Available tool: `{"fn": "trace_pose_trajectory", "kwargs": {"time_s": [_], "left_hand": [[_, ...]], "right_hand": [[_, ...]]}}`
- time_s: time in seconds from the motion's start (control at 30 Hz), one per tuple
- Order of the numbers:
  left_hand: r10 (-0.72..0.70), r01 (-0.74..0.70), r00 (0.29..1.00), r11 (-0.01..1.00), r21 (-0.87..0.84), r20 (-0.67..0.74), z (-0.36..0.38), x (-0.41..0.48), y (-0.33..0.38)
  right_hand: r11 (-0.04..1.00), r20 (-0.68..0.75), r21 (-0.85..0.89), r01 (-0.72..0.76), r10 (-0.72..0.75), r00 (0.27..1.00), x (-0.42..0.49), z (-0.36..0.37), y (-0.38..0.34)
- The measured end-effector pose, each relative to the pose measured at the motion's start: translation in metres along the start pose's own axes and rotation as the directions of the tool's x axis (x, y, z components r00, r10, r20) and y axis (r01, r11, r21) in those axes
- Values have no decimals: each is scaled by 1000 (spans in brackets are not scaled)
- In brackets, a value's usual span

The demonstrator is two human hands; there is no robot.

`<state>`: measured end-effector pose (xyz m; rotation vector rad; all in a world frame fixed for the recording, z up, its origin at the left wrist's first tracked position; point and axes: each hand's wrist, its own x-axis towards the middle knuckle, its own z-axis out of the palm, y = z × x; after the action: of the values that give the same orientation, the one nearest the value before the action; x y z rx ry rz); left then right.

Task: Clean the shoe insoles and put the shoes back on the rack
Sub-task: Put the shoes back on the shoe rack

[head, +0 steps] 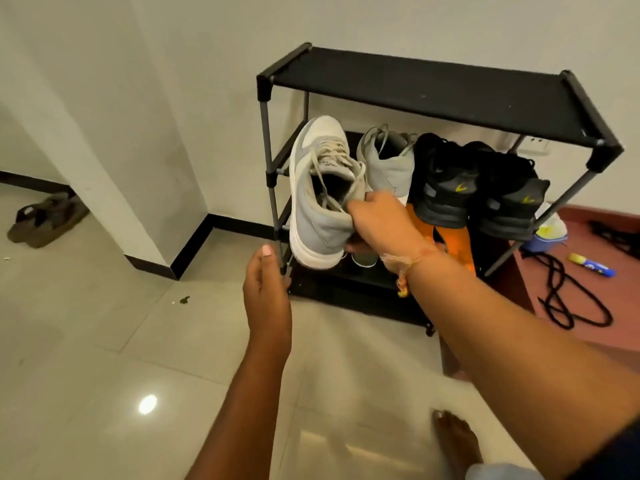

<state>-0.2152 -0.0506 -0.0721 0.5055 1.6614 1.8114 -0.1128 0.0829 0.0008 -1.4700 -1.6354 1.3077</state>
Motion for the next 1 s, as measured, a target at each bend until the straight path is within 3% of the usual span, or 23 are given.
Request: {"fn": "trace_pose_trajectory", "kwargs": {"time_s": [0.17,0.37,0.57,0.73,0.8,0.9,1.0], "left_hand": [[-131,131,991,990,45,14,12,11,-10],[-170,168,985,985,47,34,19,20,-21],[-214,212,976,977,36,39,20,31,-32],[-238,236,969,971,27,74,22,29,-32],[-266,264,960,964,24,91,26,26,-29],[-341,339,926,940,40,163,40,12,-28],[-368,346,882,930,123,293,66,-17,-34]], "right_hand": [[962,-120,-267,58,-93,988,67,11,-46],[966,-129,-258,-27,-7,992,126,17,-61],[991,-189,-102,-87,66,980,145,16,-44],[963,-243,-265,57,-124,962,113,17,-25],[959,-187,-264,101,-154,970,87,16,-4],[975,-52,-218,30,-42,998,31,5,43],[958,-22,-277,-78,74,997,-31,-20,92]]}}
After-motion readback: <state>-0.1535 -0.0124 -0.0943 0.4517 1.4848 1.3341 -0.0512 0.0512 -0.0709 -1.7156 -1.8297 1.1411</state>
